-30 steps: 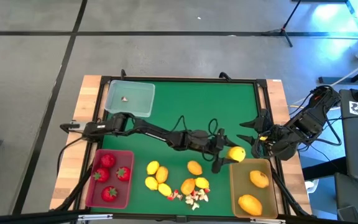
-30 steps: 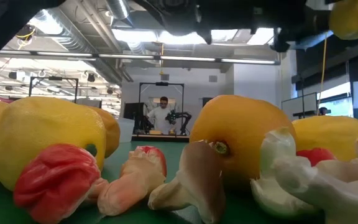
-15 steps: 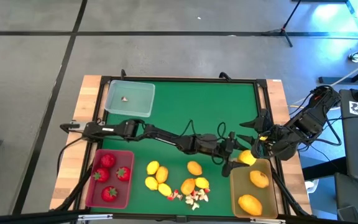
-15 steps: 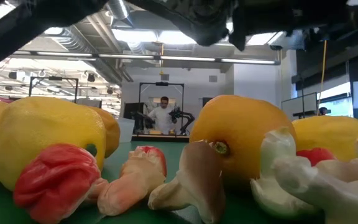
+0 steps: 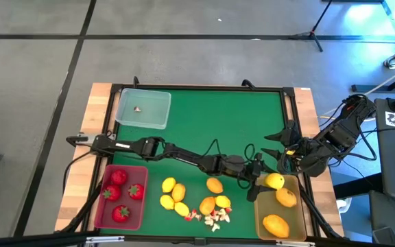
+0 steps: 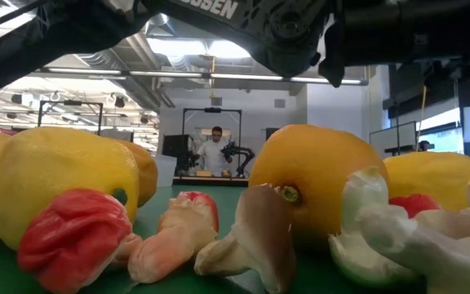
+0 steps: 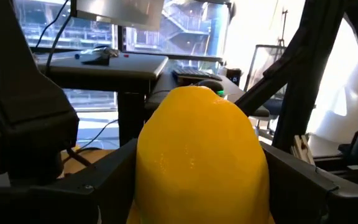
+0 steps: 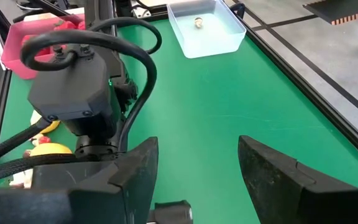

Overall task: Sort produce into baskets
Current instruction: Put the yellow lemon into the orange bin

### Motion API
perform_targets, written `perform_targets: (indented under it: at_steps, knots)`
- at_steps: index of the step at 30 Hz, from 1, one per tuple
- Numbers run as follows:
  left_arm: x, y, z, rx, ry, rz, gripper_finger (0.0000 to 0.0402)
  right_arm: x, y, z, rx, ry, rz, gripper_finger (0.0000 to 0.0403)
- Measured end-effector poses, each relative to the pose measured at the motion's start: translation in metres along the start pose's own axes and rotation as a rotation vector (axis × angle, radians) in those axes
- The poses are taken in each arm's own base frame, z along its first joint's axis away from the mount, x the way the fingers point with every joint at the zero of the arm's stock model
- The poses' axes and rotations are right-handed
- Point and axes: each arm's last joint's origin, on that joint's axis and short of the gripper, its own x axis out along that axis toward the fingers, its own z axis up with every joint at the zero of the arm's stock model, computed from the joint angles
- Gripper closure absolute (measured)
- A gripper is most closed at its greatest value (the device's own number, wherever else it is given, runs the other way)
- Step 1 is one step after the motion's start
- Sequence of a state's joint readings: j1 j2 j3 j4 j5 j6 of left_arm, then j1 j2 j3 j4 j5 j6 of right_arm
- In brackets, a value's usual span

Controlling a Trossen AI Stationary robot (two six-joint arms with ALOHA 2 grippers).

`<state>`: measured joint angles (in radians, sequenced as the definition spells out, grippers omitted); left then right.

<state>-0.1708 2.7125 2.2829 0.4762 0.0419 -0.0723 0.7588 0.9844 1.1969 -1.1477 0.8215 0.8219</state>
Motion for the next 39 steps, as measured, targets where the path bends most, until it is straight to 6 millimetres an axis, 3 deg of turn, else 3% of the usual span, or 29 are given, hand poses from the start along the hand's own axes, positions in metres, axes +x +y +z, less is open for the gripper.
perform_targets:
  at_steps: [14, 26, 29, 31, 34, 39]
  knots:
    - [0.000, -0.003, -0.001, 0.006, 0.011, 0.034, 0.0080, 0.000, 0.000, 0.000, -0.001, 0.000, 0.000, 0.0182]
    - [-0.001, 0.012, 0.006, -0.082, 0.027, 0.055, 0.0049, 0.000, 0.000, 0.000, -0.001, 0.000, 0.000, 0.0182]
    - [-0.007, 0.007, 0.029, -0.069, 0.154, -0.029, 0.0051, 0.000, 0.000, 0.000, 0.000, 0.001, 0.001, 0.0182]
    - [-0.015, 0.001, 0.054, -0.018, 0.225, -0.047, 0.0054, 0.000, 0.000, 0.000, -0.003, 0.002, 0.000, 0.0182]
    - [-0.030, -0.008, 0.090, 0.087, 0.326, -0.071, 0.0060, 0.000, 0.000, 0.000, -0.023, 0.004, -0.001, 0.0182]
    - [-0.061, -0.019, 0.130, 0.166, 0.506, -0.104, 0.0076, 0.000, 0.000, 0.000, -0.024, 0.004, -0.001, 0.0182]
